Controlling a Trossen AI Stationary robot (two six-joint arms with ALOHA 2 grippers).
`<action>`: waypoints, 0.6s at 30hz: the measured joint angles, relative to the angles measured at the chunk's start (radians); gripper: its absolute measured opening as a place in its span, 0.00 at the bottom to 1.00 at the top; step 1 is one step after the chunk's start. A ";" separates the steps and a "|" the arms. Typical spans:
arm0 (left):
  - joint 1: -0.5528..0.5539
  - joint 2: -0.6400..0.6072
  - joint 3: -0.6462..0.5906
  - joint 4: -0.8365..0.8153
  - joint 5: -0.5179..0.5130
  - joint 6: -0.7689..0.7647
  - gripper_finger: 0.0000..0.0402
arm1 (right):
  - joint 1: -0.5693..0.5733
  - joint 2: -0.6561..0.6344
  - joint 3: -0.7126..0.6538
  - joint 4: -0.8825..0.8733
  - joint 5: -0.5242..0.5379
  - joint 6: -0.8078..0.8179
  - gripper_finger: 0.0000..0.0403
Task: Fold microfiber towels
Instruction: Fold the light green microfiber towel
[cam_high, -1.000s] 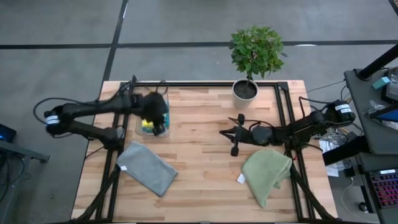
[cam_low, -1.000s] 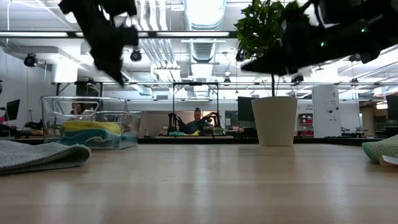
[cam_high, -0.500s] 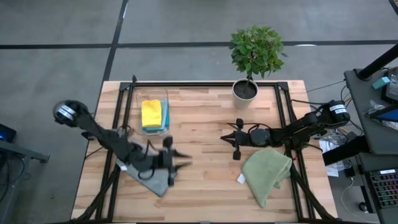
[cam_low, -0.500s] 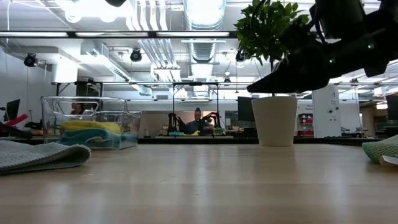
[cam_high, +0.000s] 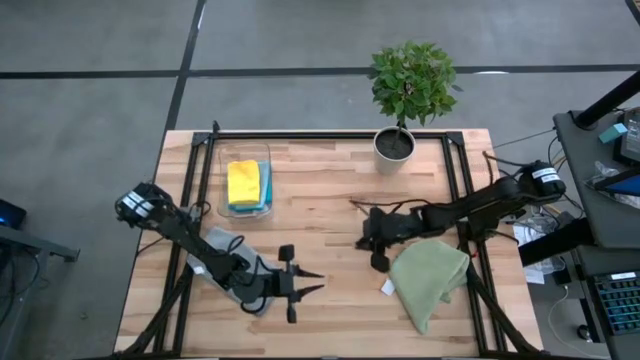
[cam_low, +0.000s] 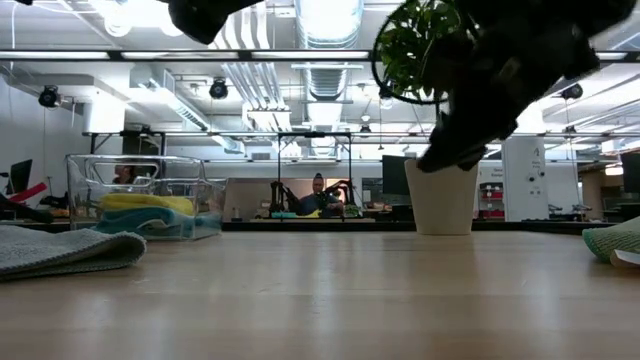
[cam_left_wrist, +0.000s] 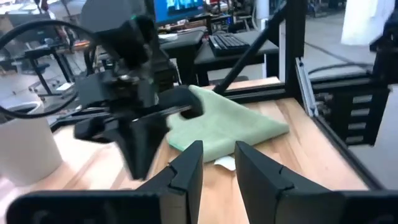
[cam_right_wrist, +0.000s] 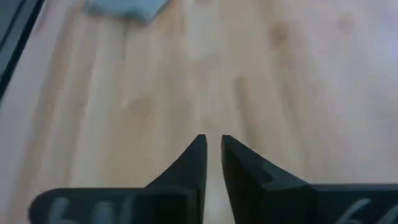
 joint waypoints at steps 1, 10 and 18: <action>0.000 -0.001 0.000 0.000 -0.001 -0.011 0.20 | 0.013 0.001 0.035 -0.078 -0.018 0.012 0.14; 0.004 -0.008 0.000 0.023 -0.026 -0.029 0.20 | 0.142 0.002 0.275 -0.660 -0.072 0.236 0.37; 0.013 -0.009 0.000 0.021 -0.123 -0.028 0.20 | 0.281 -0.001 0.300 -1.077 -0.163 0.505 0.51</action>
